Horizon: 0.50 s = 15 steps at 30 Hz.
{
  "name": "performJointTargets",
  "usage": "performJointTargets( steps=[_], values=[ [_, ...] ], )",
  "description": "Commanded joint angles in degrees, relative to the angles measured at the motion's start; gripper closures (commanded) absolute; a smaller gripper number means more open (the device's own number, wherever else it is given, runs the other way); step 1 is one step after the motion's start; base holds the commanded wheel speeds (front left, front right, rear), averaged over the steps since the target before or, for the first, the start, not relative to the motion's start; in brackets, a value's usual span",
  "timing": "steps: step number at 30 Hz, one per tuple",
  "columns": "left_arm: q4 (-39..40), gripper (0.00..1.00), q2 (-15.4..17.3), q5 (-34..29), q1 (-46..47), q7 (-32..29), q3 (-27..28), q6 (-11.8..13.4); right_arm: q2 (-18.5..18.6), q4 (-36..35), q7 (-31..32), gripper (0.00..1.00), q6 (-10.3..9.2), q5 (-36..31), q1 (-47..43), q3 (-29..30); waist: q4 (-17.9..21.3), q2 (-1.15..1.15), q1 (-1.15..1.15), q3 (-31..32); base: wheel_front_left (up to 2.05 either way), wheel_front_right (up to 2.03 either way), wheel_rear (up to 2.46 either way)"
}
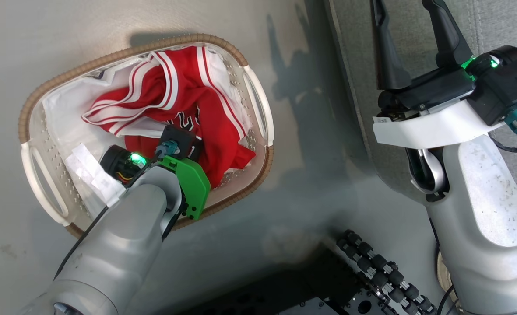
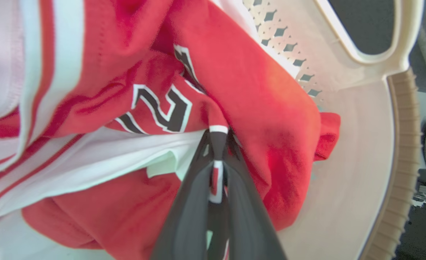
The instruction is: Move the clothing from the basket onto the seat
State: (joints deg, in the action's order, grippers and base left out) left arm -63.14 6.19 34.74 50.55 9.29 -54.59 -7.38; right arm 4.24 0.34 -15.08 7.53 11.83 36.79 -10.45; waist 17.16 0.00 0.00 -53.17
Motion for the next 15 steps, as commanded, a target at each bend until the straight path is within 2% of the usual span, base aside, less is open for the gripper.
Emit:
performJointTargets(
  steps=[1,10,15],
  values=[
    [0.57,1.0,0.47,1.12,-0.4,1.38,-1.2,-0.13,-0.17,0.42,-0.11,0.0,-0.08,0.25,-0.68,0.05,-0.34,0.0,0.0,1.82,0.0,0.0,0.0],
    [3.25,1.0,0.26,6.98,-2.11,5.85,-6.15,-0.12,1.0,2.77,-0.12,0.0,-0.08,-0.3,-3.39,-1.63,-3.32,0.0,0.0,10.09,0.0,0.0,0.0],
    [8.39,1.0,1.42,6.11,-4.08,5.95,-3.13,-0.13,1.58,3.99,-0.12,0.0,-0.08,-0.2,-5.4,-2.12,-6.17,0.0,0.0,15.5,0.0,0.0,0.0]
  ],
)
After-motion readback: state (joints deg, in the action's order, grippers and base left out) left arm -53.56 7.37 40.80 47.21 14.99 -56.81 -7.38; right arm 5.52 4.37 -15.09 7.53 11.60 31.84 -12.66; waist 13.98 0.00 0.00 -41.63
